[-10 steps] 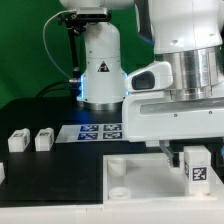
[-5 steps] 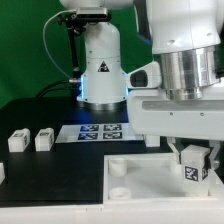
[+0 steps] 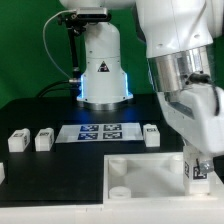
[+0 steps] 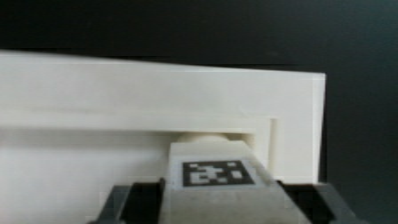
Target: Assemble one leg
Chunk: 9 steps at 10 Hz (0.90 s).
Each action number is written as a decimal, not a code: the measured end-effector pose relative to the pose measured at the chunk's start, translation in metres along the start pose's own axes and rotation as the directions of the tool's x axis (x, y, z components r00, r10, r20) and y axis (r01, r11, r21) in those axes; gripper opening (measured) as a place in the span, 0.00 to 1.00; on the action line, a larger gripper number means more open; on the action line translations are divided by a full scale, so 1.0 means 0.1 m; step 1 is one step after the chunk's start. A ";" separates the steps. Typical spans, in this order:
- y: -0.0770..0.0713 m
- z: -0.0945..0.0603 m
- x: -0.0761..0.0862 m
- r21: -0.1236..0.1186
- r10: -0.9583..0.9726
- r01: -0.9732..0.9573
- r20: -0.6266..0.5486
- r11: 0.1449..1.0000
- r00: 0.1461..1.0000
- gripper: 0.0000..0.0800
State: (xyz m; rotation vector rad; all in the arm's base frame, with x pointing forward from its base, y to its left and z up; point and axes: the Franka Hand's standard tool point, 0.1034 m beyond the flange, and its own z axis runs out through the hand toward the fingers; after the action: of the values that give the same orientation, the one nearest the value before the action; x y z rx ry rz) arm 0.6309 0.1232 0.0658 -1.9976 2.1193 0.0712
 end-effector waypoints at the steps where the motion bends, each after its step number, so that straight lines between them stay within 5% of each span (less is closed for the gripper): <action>1: 0.00 0.00 0.00 0.000 0.001 -0.001 0.000 1.000 1.000 0.37; 2: 0.00 0.00 0.00 -0.001 -0.005 0.005 0.000 1.000 1.000 0.37; 3: 0.00 0.00 0.00 -0.001 -0.052 0.052 0.000 0.999 0.999 0.56; 4: 0.01 0.00 0.00 -0.015 -0.094 0.094 0.000 0.995 0.996 0.56; 5: 0.01 -0.04 0.01 -0.056 -0.240 0.240 0.010 0.969 0.971 0.75; 7: -0.03 -0.08 0.04 -0.094 -0.561 0.560 0.007 0.823 0.827 0.79; 9: -0.04 -0.08 0.06 -0.092 -0.715 0.714 0.023 0.695 0.699 0.81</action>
Offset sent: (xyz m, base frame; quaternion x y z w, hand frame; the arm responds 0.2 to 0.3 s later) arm 0.0000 0.0000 0.0000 0.0000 0.0000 0.0000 1.0000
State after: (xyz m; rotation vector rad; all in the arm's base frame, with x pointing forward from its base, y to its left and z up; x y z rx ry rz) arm 0.6334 0.1154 0.0730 -2.7352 1.2001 0.0217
